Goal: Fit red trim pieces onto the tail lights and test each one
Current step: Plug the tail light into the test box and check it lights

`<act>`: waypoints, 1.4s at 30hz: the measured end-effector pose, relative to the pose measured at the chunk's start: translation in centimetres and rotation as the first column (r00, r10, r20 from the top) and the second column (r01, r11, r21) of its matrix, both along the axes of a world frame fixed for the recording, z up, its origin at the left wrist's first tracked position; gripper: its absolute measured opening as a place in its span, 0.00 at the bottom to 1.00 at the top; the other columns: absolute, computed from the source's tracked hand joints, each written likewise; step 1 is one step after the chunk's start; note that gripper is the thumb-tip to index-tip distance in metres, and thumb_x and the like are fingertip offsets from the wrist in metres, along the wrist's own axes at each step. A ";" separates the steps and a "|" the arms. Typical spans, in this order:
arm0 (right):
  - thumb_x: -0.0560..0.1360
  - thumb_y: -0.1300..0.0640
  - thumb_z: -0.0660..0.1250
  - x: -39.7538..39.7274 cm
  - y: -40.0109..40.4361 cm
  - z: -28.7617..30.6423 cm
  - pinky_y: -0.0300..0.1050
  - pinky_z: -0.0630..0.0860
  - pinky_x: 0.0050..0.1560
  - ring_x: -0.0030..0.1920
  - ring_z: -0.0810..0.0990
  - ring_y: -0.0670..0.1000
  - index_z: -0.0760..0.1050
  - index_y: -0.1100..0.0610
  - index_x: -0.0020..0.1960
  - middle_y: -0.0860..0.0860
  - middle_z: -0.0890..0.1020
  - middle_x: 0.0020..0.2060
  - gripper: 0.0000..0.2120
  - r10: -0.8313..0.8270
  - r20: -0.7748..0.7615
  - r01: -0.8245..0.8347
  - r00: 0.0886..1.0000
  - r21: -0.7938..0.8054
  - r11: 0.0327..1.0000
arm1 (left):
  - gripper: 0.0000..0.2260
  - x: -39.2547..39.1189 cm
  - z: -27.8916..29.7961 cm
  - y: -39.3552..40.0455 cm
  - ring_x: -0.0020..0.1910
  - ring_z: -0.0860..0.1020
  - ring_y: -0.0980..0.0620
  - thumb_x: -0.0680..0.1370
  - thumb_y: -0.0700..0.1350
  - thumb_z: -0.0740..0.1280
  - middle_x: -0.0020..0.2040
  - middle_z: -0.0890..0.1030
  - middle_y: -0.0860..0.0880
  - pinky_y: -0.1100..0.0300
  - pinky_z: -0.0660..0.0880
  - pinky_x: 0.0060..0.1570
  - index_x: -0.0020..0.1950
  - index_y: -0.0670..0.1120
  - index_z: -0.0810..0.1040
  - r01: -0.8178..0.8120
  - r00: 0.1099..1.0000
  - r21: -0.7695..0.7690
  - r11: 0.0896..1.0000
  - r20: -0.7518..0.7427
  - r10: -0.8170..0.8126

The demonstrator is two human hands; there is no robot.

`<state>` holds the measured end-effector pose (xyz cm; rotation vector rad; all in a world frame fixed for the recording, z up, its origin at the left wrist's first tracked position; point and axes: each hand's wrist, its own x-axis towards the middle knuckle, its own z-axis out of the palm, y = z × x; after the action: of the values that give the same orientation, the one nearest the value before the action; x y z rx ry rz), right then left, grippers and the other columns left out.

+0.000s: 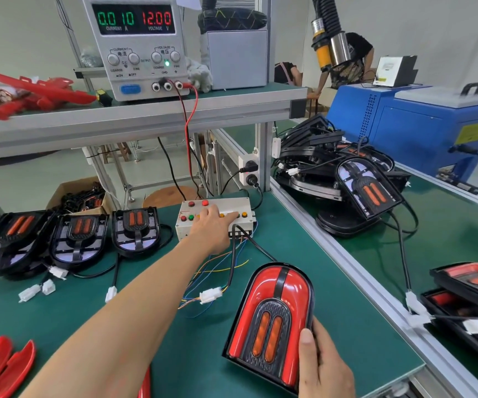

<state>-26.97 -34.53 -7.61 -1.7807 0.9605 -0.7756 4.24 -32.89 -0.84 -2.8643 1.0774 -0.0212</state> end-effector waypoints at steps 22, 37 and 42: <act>0.79 0.38 0.54 0.0 0.2 0.4 0.29 0.67 0.40 0.38 0.78 0.41 0.79 0.40 0.65 0.37 0.80 0.37 0.21 -0.042 0.049 0.043 0.998 -0.013 0.999 | 0.36 0.0 -1.2 -0.2 0.69 0.63 0.38 0.78 0.41 0.64 0.70 0.62 0.40 0.42 0.65 0.69 0.80 0.64 0.51 -0.050 0.997 0.044 0.998 0.052 0.048; 0.77 0.39 0.56 -0.1 0.5 1.8 0.45 0.77 0.53 0.44 0.81 0.52 0.79 0.47 0.68 0.46 0.83 0.41 0.26 -0.033 -0.005 0.034 0.999 0.050 0.998 | 0.12 -7.0 1.7 8.8 0.37 0.78 0.48 0.83 0.48 0.61 0.37 0.82 0.47 0.53 0.75 0.40 0.42 0.47 0.78 -0.049 0.954 -0.633 0.773 -0.258 -0.151; 0.82 0.45 0.59 -0.3 0.4 2.6 0.40 0.75 0.45 0.38 0.80 0.48 0.77 0.50 0.70 0.44 0.81 0.37 0.20 -0.008 -0.095 0.016 0.995 0.082 0.997 | 0.11 -10.5 1.1 14.1 0.46 0.79 0.62 0.79 0.56 0.69 0.46 0.81 0.58 0.64 0.75 0.51 0.58 0.53 0.78 0.020 0.908 -0.532 0.847 -0.344 -0.238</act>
<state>-27.23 -34.10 -5.03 -1.7537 1.0517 -0.6546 -6.28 -18.83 0.27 -3.3616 1.5554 0.3336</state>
